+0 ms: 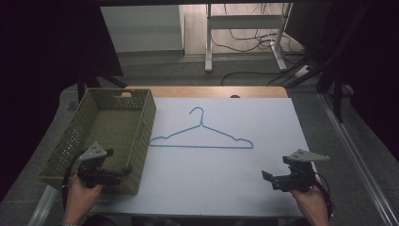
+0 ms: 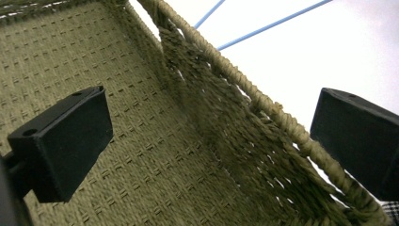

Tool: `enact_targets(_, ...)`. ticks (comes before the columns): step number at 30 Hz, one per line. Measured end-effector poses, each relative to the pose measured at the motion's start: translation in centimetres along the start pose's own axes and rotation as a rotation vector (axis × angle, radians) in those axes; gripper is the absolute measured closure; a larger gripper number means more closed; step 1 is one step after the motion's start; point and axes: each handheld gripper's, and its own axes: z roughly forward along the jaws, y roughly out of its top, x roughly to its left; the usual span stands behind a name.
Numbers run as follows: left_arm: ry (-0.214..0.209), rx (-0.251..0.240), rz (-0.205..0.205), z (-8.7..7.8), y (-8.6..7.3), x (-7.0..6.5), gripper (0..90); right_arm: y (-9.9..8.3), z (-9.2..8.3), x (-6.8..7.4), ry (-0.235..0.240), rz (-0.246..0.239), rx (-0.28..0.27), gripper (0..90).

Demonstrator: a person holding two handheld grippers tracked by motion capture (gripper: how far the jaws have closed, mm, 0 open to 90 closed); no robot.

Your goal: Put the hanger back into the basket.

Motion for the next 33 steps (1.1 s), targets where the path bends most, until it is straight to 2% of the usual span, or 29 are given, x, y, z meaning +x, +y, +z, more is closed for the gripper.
enact_targets(7, -0.001, -0.004, 0.0, 0.1, 0.0, 0.0, 0.0, -0.1, 0.1, 0.0, 0.011, 0.028, -0.013, 0.0)
enact_targets(15, -0.015, -0.021, -0.009, -0.3, 0.2, 0.0, 0.0, 0.0, 0.4, 0.2, -0.003, 0.015, -0.002, 0.0)
enact_targets(24, -0.056, -0.022, -0.028, -0.5, 0.7, -0.5, 0.0, 0.2, 0.6, 0.4, -0.003, -0.002, -0.004, 0.0)
enact_targets(27, -0.063, -0.04, 0.001, -0.6, 1.2, -1.1, 0.0, 0.4, 0.5, 0.4, -0.003, -0.01, -0.003, 0.0)
enact_targets(33, -0.107, -0.07, 0.036, -0.5, 2.3, -2.3, 0.0, 1.2, 0.5, 0.4, 0.007, -0.017, 0.002, 0.0)
